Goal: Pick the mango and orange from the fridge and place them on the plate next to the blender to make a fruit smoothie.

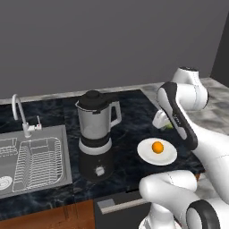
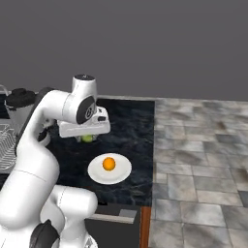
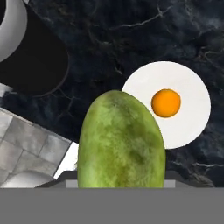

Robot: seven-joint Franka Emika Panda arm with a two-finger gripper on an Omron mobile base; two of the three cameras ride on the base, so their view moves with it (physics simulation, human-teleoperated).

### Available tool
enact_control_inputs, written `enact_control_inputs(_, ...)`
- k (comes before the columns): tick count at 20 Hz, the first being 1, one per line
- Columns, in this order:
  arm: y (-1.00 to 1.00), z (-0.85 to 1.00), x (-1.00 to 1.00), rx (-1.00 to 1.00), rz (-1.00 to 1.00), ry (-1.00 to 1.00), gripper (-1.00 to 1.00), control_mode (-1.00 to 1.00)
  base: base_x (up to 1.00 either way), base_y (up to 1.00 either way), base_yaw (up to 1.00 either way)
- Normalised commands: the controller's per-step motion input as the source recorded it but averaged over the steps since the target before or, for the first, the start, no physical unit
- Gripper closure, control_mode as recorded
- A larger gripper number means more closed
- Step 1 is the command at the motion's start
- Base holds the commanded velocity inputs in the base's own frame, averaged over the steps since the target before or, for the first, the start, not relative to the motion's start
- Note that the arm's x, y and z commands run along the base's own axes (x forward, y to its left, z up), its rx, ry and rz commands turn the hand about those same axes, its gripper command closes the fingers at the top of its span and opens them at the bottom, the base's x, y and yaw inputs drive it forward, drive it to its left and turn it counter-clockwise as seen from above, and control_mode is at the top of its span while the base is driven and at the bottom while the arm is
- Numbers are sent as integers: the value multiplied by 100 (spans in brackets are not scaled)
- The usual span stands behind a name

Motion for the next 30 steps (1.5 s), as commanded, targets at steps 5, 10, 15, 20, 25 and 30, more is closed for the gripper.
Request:
enact_control_inputs(5, -16, -90, 36, -10, 33, 4, 100, -100, 0, 0, 0)
enact_control_inputs(10, 0, -44, 25, -1, 20, 2, 100, -100, 0, 0, 0)
enact_control_inputs(15, 1, -48, 3, 0, 12, 0, 100, -100, 0, 0, 0)
enact_control_inputs(20, 0, -46, 9, 0, 11, 0, 100, -100, 0, 0, 0)
enact_control_inputs(25, 0, -28, 22, 0, 4, 0, 100, -100, 0, 0, 0)
enact_control_inputs(30, 0, -24, 23, 0, 1, 0, 100, -100, 0, 0, 0)
